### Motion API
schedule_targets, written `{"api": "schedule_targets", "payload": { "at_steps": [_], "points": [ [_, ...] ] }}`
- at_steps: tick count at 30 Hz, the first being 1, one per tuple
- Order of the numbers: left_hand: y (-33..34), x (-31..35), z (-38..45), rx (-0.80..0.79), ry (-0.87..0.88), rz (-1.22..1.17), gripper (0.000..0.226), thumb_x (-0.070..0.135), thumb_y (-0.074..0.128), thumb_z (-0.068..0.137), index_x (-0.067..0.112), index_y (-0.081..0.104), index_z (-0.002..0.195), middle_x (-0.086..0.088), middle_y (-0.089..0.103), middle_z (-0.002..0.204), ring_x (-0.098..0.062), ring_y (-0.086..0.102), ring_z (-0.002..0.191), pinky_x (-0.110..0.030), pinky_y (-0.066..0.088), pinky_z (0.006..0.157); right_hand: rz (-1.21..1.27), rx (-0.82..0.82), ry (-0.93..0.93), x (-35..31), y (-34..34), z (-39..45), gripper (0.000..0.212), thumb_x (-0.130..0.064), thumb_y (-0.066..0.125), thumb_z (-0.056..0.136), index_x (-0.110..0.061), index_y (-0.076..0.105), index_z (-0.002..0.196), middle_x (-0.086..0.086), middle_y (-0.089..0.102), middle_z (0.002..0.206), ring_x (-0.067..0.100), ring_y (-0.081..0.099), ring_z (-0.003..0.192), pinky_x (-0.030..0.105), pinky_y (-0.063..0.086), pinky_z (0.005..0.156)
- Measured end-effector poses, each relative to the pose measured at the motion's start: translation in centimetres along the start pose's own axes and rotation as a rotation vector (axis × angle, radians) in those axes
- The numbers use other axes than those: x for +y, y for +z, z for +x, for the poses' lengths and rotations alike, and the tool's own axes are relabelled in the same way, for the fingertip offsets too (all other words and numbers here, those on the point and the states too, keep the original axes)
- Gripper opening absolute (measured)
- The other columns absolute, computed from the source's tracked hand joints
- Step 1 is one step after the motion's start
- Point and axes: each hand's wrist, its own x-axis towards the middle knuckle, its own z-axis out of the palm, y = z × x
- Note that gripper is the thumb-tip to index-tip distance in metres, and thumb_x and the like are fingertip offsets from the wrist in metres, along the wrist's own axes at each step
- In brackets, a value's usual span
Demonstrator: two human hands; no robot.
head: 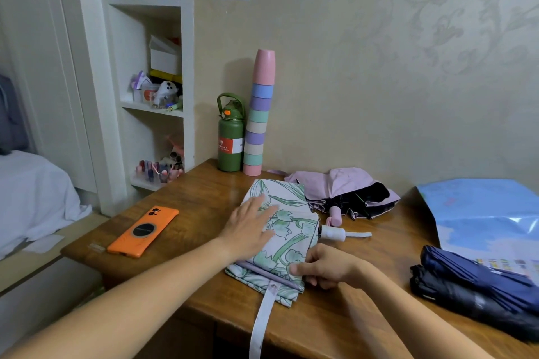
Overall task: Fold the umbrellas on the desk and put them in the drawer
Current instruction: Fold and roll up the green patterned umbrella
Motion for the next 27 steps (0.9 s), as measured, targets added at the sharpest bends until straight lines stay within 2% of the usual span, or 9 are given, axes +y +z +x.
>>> {"api": "schedule_targets", "payload": {
  "at_steps": [2, 5, 8, 11, 13, 16, 20, 24, 27],
  "points": [
    [1.7, -0.2, -0.1, -0.144, 0.071, 0.081, 0.066, 0.061, 0.021, 0.106, 0.042, -0.009, 0.162, 0.002, -0.029, 0.167, -0.023, -0.028, 0.154, -0.049, -0.009, 0.127, 0.013, 0.017, 0.005, -0.1, -0.1, -0.3, 0.053, -0.056, 0.07, 0.091, -0.015, 0.056, 0.059, 0.0, 0.047, 0.052, 0.015, 0.034, 0.041, 0.023, 0.025, 0.043],
    [4.0, -0.6, -0.4, -0.148, 0.102, 0.12, 0.08, 0.077, -0.002, 0.087, 0.043, -0.025, 0.156, 0.002, -0.041, 0.161, -0.022, -0.039, 0.148, -0.048, -0.017, 0.124, -0.143, 0.305, -0.085, 0.1, -0.6, 0.1, 0.05, -0.053, 0.06, 0.098, -0.019, 0.056, 0.063, -0.005, 0.057, 0.056, 0.009, 0.049, 0.049, 0.02, 0.037, 0.05],
    [5.3, -1.0, -0.3, -0.116, 0.106, 0.104, 0.081, 0.079, 0.01, 0.093, 0.043, -0.03, 0.154, 0.003, -0.047, 0.157, -0.02, -0.043, 0.146, -0.046, -0.021, 0.122, -0.321, 0.705, -0.208, 1.2, -2.3, 1.7, 0.037, -0.041, 0.057, 0.101, -0.018, 0.058, 0.073, -0.002, 0.058, 0.07, 0.01, 0.054, 0.065, 0.018, 0.036, 0.055],
    [5.6, -1.2, -0.2, -0.134, 0.113, 0.11, 0.086, 0.079, 0.021, 0.097, 0.042, -0.033, 0.153, 0.002, -0.048, 0.157, -0.019, -0.047, 0.143, -0.047, -0.023, 0.122, -0.355, 0.862, -0.241, 1.0, -4.0, 3.2, 0.017, -0.034, 0.06, 0.099, -0.027, 0.06, 0.084, -0.008, 0.061, 0.08, 0.011, 0.055, 0.074, 0.016, 0.033, 0.06],
    [5.7, -1.2, -0.2, -0.136, 0.12, 0.105, 0.087, 0.08, 0.022, 0.097, 0.042, -0.033, 0.153, 0.002, -0.048, 0.157, -0.019, -0.048, 0.143, -0.048, -0.024, 0.121, -0.353, 0.885, -0.224, 0.6, -5.0, 4.4, 0.011, -0.034, 0.059, 0.099, -0.024, 0.065, 0.098, -0.008, 0.064, 0.091, 0.012, 0.057, 0.085, 0.022, 0.037, 0.067],
    [5.8, -1.4, -0.1, -0.153, 0.116, 0.104, 0.089, 0.082, 0.021, 0.095, 0.042, -0.033, 0.153, 0.002, -0.048, 0.157, -0.019, -0.048, 0.142, -0.049, -0.024, 0.121, -0.316, 0.764, -0.073, -0.4, -5.6, 6.2, 0.027, -0.037, 0.05, 0.104, -0.016, 0.064, 0.113, -0.003, 0.063, 0.102, 0.021, 0.06, 0.101, 0.032, 0.04, 0.082],
    [5.9, -1.4, -0.1, -0.166, 0.118, 0.099, 0.089, 0.083, 0.02, 0.094, 0.042, -0.033, 0.153, 0.002, -0.049, 0.157, -0.018, -0.049, 0.142, -0.05, -0.022, 0.122, -0.29, 0.633, 0.13, -3.0, -5.4, 7.7, 0.041, -0.026, 0.029, 0.111, -0.003, 0.06, 0.126, 0.021, 0.062, 0.129, 0.039, 0.055, 0.124, 0.04, 0.04, 0.101],
    [6.0, -1.5, 0.0, -0.169, 0.122, 0.086, 0.089, 0.082, 0.021, 0.094, 0.042, -0.032, 0.153, 0.001, -0.048, 0.157, -0.017, -0.049, 0.141, -0.05, -0.022, 0.122, 0.005, 0.705, 0.208, -3.5, -6.6, 10.1, 0.048, -0.038, 0.053, 0.099, 0.002, 0.065, 0.122, 0.022, 0.066, 0.125, 0.037, 0.061, 0.115, 0.038, 0.048, 0.094],
    [6.3, -1.6, 0.0, -0.155, 0.118, 0.071, 0.088, 0.082, 0.021, 0.095, 0.043, -0.03, 0.154, 0.002, -0.047, 0.158, -0.016, -0.049, 0.142, -0.05, -0.021, 0.123, 0.209, 0.763, 0.17, -4.1, -7.2, 11.4, 0.034, -0.035, 0.069, 0.089, -0.002, 0.068, 0.097, 0.016, 0.07, 0.099, 0.031, 0.064, 0.093, 0.035, 0.048, 0.077]
  ]
}}
